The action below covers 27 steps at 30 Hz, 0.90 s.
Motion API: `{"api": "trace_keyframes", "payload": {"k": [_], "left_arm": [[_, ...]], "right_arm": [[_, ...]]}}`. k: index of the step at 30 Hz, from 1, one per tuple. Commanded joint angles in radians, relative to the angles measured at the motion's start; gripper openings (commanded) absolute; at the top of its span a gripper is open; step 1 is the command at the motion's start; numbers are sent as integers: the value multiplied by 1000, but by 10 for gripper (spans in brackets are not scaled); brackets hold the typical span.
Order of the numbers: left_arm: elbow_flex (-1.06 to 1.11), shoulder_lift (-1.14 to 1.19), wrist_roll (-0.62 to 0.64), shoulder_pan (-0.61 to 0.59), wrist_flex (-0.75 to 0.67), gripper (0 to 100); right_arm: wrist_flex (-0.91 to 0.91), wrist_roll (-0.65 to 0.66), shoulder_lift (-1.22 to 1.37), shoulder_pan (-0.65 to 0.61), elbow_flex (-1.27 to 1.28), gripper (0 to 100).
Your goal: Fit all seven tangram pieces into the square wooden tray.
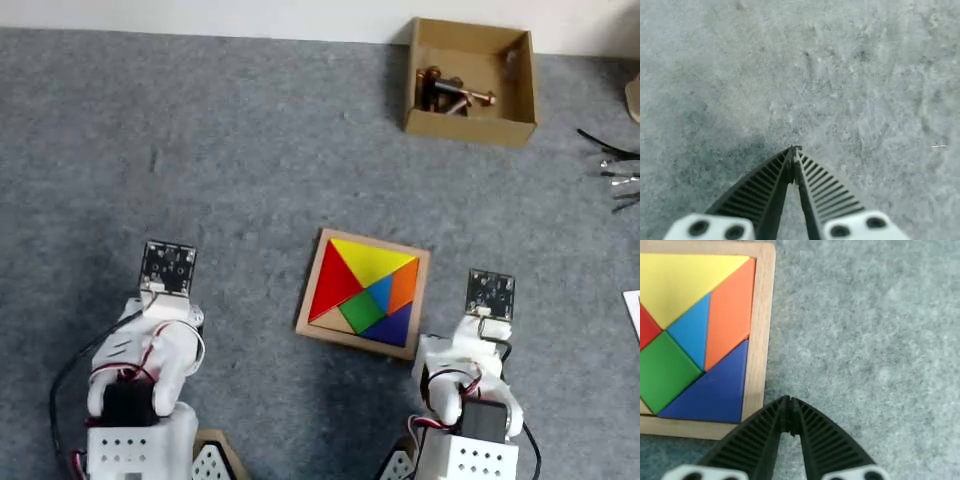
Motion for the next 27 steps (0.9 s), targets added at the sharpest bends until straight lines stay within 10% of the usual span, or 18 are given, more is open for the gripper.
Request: {"api": "trace_keyframes", "payload": {"k": [1, 27], "left_arm": [[36, -64, 6, -5, 6, 5], [111, -77, 3, -4, 222, 6]], "right_arm": [[-1, -11, -10, 7, 108, 9], [5, -9, -12, 10, 110, 9]]}}
